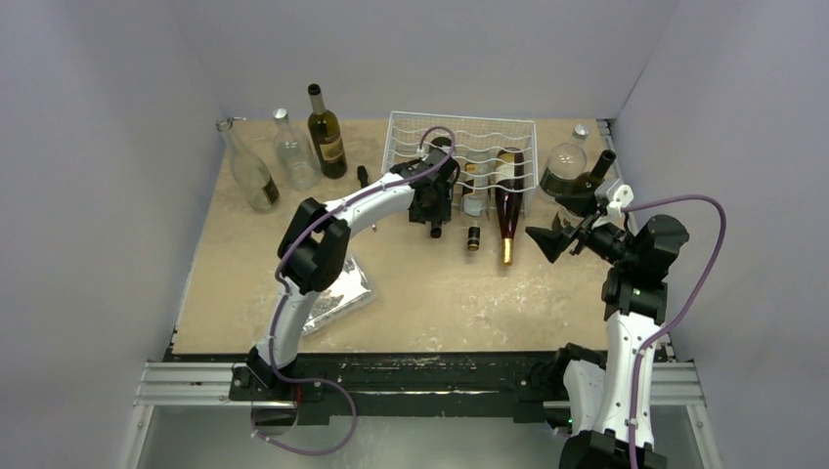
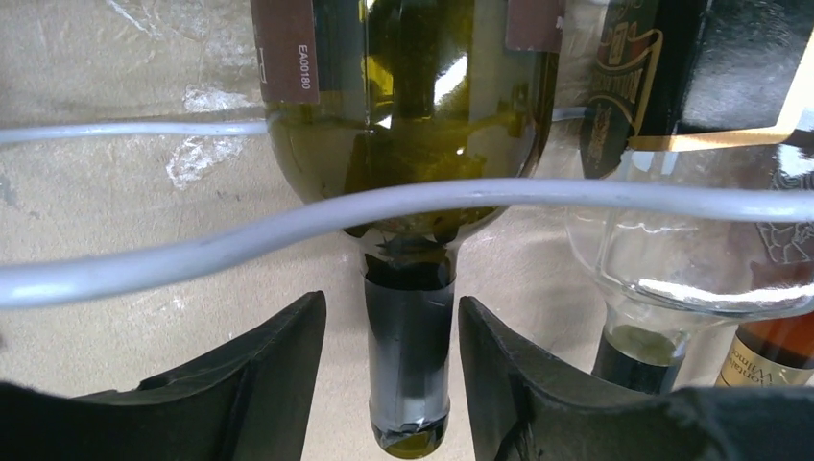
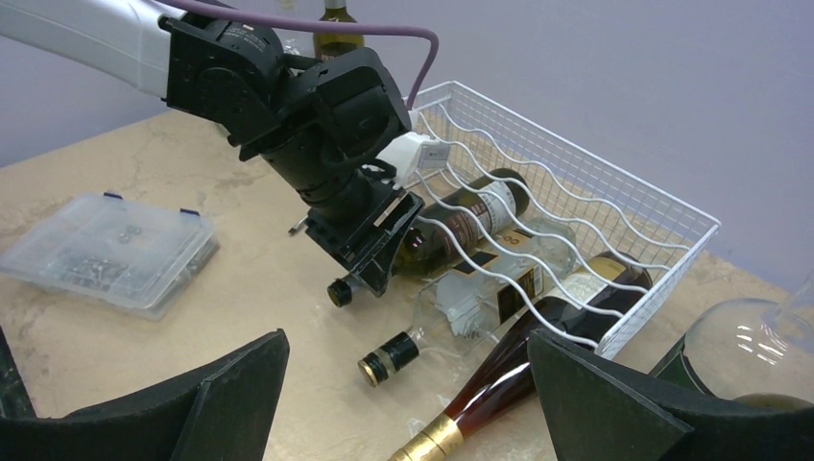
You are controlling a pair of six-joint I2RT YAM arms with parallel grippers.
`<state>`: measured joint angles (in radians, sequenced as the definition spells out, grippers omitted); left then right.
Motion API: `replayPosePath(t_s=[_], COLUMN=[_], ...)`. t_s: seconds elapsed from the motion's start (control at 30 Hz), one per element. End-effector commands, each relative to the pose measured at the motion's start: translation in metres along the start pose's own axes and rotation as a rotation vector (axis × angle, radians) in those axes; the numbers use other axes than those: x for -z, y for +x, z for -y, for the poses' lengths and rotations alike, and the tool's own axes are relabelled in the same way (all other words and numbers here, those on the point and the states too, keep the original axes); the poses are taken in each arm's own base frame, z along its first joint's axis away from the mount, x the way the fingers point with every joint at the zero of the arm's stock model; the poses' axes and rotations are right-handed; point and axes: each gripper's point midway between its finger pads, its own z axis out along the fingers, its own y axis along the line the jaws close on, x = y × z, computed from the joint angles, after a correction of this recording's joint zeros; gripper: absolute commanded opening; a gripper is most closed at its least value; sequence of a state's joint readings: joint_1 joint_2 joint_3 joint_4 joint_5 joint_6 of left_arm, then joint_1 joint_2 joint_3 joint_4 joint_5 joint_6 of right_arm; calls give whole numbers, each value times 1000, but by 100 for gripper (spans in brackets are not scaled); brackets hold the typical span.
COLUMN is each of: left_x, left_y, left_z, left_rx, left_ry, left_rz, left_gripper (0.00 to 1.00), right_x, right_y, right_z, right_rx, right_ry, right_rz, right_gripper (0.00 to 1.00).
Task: Take the wine bottle off the wine rack
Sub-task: Pick up the wine bottle from the wine rack.
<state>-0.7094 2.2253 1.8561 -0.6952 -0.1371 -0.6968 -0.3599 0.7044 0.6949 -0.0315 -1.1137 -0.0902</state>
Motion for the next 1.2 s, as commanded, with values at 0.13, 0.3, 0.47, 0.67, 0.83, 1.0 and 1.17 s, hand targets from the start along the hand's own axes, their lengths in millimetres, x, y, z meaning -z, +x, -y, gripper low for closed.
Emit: replayPosePath(t_s=[0.13,0.3,0.47,0.67,0.83,1.0,1.17], left_x=[-10,-14,-13,-2,18,45,56], left_y=[-12,-11,-13,-18,-27,-35,-28], left_z=[9,7,7,3,0,0,1], left_rx=[44,49,46,24,6,-24,-39], left_ry=[47,46,49,46,48,67,96], left_rz=[9,5,16,51,113,198,225], left_gripper=[51,46,29,1,0,0,0], right_x=[1,1,1,1,1,1,1], right_y=[-5,-5,-5,-5,-5,-5,-4], right_z=[1,1,1,1,1,2,2], right_rx=[32,33,34,35,36,35,35], right_ry=[11,13,14,15,16,16,17], right_rz=[5,4,3,2,1,0,-1], right_gripper=[99,99,99,99,99,99,99])
